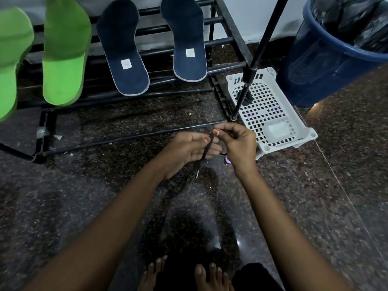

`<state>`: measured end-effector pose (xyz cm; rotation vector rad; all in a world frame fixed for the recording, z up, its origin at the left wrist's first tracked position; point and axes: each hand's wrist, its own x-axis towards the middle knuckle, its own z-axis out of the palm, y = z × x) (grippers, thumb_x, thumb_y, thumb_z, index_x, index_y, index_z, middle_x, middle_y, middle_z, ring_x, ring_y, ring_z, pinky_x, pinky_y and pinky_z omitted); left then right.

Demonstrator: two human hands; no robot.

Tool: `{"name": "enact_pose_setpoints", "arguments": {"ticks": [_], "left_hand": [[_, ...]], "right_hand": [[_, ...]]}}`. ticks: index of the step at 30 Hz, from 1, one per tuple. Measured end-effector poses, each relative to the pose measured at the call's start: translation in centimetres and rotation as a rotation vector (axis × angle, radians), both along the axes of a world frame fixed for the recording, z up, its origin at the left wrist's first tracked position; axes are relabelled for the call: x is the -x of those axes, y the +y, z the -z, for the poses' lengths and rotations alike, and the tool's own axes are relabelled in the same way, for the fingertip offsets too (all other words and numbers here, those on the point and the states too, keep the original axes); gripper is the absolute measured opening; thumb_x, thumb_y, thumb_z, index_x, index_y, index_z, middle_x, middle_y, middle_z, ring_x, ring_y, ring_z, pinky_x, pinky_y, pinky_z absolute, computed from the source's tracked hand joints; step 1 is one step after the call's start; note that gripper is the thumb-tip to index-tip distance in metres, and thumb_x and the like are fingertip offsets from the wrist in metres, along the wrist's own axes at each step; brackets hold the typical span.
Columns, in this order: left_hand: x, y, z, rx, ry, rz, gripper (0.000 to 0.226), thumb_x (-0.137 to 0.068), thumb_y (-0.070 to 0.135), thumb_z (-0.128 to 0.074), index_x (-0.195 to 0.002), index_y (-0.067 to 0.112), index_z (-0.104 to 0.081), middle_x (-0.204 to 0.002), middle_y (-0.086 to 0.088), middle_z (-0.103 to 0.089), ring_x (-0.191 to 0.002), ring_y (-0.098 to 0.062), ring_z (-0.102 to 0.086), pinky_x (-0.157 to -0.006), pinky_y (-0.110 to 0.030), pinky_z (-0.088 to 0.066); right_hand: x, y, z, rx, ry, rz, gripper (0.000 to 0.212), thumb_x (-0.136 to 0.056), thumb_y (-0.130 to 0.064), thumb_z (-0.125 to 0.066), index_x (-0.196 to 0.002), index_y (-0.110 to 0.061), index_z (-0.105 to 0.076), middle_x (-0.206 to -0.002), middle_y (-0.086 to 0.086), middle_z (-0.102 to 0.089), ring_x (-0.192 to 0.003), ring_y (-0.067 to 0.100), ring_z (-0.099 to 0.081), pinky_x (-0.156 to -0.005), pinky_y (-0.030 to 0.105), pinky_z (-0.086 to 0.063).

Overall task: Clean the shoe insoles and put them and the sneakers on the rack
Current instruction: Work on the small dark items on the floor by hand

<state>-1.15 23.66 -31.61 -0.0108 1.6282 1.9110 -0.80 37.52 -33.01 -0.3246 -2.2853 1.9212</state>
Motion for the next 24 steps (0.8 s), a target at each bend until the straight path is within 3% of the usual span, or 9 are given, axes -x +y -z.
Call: {"name": "enact_pose_setpoints", "arguments": {"ticks": [2,5,8,11,14,16,20,24], "left_hand": [[-0.1,0.0,0.0,-0.021,0.003,-0.015,0.020,-0.097,0.007,-0.044,-0.100,0.007,-0.064,-0.083,-0.002,-0.074,-0.080,-0.011,-0.071,-0.076,-0.021,-0.056],[-0.1,0.0,0.1,-0.092,-0.015,-0.059,0.021,-0.096,0.006,-0.043,-0.099,0.006,-0.064,-0.084,-0.004,-0.074,-0.080,-0.011,-0.071,-0.075,-0.021,-0.056],[-0.1,0.2,0.0,-0.152,-0.053,-0.137,0.021,-0.096,0.004,-0.042,-0.099,0.005,-0.063,-0.083,-0.004,-0.074,-0.078,-0.010,-0.070,-0.075,-0.022,-0.056],[0.0,0.4,0.1,-0.212,-0.082,-0.221,0.020,-0.097,0.003,-0.042,-0.099,0.004,-0.062,-0.083,-0.003,-0.074,-0.077,-0.010,-0.071,-0.074,-0.021,-0.056],[0.2,0.5,0.2,-0.262,-0.097,-0.294,0.020,-0.096,0.001,-0.041,-0.101,0.000,-0.060,-0.084,-0.005,-0.074,-0.080,-0.012,-0.071,-0.074,-0.021,-0.056],[0.2,0.7,0.3,-0.276,-0.106,-0.326,0.020,-0.096,-0.001,-0.041,-0.102,-0.001,-0.060,-0.085,-0.006,-0.074,-0.081,-0.013,-0.071,-0.074,-0.021,-0.057],[0.3,1.2,0.5,-0.277,-0.103,-0.377,0.020,-0.096,-0.003,-0.041,-0.100,-0.001,-0.060,-0.095,-0.004,-0.071,-0.080,-0.013,-0.071,-0.076,-0.023,-0.057],[0.6,1.2,0.7,-0.228,-0.085,-0.409,0.018,-0.095,-0.004,-0.043,-0.102,-0.001,-0.060,-0.099,-0.006,-0.070,-0.080,-0.013,-0.071,-0.078,-0.024,-0.057]], "right_hand": [[0.0,-0.1,0.3,0.083,-0.043,0.010,0.026,-0.079,0.001,-0.065,-0.073,-0.024,-0.066,-0.075,-0.004,-0.067,-0.073,0.011,-0.063,-0.075,0.033,-0.053],[-0.3,-0.6,0.5,0.192,-0.080,0.010,0.022,-0.081,0.009,-0.056,-0.082,-0.010,-0.067,-0.079,0.001,-0.066,-0.068,0.002,-0.063,-0.070,0.021,-0.053],[-1.0,-1.3,1.2,0.160,-0.087,-0.004,0.029,-0.080,0.015,-0.048,-0.094,-0.002,-0.067,-0.081,0.004,-0.067,-0.062,-0.004,-0.060,-0.059,0.012,-0.048],[-1.5,-1.8,1.8,0.083,-0.069,-0.018,0.018,-0.083,0.011,-0.051,-0.084,0.004,-0.068,-0.075,0.018,-0.068,-0.062,0.008,-0.057,-0.058,0.021,-0.046],[-1.7,-2.0,2.1,0.031,-0.056,-0.055,0.016,-0.085,0.005,-0.056,-0.076,-0.003,-0.067,-0.054,-0.013,-0.060,-0.052,-0.006,-0.047,-0.053,0.010,-0.036],[-1.9,-2.0,2.1,-0.030,-0.054,-0.079,0.018,-0.085,0.003,-0.057,-0.070,-0.005,-0.065,-0.052,-0.015,-0.055,-0.048,-0.006,-0.043,-0.051,0.010,-0.033],[-2.1,-2.1,2.1,-0.152,-0.068,-0.136,0.015,-0.082,0.004,-0.058,-0.072,-0.002,-0.067,-0.060,-0.010,-0.058,-0.053,-0.005,-0.050,-0.055,0.011,-0.037],[-2.3,-2.0,1.9,-0.245,-0.071,-0.176,0.008,-0.081,-0.003,-0.064,-0.081,-0.003,-0.072,-0.078,0.005,-0.070,-0.072,0.015,-0.063,-0.069,0.027,-0.048]]}}
